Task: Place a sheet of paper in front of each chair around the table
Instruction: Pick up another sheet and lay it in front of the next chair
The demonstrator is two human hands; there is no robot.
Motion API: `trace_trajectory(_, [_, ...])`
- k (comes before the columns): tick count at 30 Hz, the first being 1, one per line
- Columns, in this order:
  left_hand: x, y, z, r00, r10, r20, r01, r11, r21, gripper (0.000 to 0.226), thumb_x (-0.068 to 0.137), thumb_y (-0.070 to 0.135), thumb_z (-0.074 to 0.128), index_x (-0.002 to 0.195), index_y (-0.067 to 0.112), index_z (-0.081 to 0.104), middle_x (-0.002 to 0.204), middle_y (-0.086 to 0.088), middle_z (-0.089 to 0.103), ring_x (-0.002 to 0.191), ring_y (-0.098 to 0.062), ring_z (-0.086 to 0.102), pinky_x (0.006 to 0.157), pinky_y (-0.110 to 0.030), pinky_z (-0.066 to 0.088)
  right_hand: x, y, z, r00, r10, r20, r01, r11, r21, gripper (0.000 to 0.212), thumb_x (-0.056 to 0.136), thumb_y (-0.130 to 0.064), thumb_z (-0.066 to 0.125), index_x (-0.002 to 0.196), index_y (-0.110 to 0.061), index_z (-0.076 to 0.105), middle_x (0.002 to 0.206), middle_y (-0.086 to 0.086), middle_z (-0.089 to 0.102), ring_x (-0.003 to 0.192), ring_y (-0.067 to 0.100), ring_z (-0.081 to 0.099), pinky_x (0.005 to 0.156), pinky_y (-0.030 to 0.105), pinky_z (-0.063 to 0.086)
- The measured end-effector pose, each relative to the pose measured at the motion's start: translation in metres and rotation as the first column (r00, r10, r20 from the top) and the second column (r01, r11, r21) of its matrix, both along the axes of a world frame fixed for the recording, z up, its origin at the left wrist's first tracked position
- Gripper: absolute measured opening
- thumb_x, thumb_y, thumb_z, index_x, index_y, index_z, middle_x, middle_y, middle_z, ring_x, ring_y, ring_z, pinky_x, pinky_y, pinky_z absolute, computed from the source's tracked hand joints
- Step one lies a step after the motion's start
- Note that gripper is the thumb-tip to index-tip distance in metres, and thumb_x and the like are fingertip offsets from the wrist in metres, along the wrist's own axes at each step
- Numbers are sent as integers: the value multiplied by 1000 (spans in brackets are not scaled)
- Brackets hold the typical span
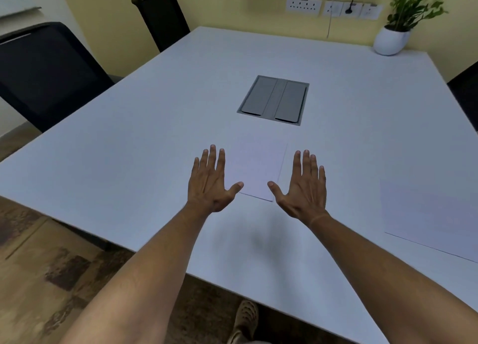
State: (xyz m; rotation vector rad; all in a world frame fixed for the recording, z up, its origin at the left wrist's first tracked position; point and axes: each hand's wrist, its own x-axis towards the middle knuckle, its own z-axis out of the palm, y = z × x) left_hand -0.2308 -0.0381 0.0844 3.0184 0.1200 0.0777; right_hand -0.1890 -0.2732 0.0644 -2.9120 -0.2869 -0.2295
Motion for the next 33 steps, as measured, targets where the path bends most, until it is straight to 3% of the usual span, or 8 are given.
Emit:
trace_trajectory(11, [103,36,-38,991,-72,-117,74,997,5,96,90,70,30,155,13,-11,163,-12,-15,150,-26,-12,121,-42,-5,90,41,-40,990,-98,-102,103,993,53,104,85,-74,37,157,-11,-5,166,16,0,153,30,-2,124,47,1])
trace_trajectory(22, [172,45,-77,962,-130,-240,100,986,-133,98,89,69,38,155,13,-8,163,-12,-11,151,-24,-8,121,-37,3,126,55,-68,943,-235,-237,253,966,49,107,83,-75,42,157,-9,2,165,16,11,153,30,8,123,45,8])
trace_trajectory(29, [204,53,-98,929,-119,-350,6,952,-307,99,88,62,50,156,14,-3,164,-13,-4,151,-29,1,119,-43,15,141,75,-77,868,-404,-290,431,901,37,103,81,-74,50,153,-5,24,152,17,38,139,34,34,109,46,32])
trace_trajectory(33, [215,60,-111,919,-45,-392,-120,915,-385,89,86,50,61,151,6,20,152,-18,20,142,-34,21,108,-45,34,148,82,-84,767,-481,-423,553,831,58,86,84,-63,59,143,-4,38,138,18,47,127,36,41,98,45,39])
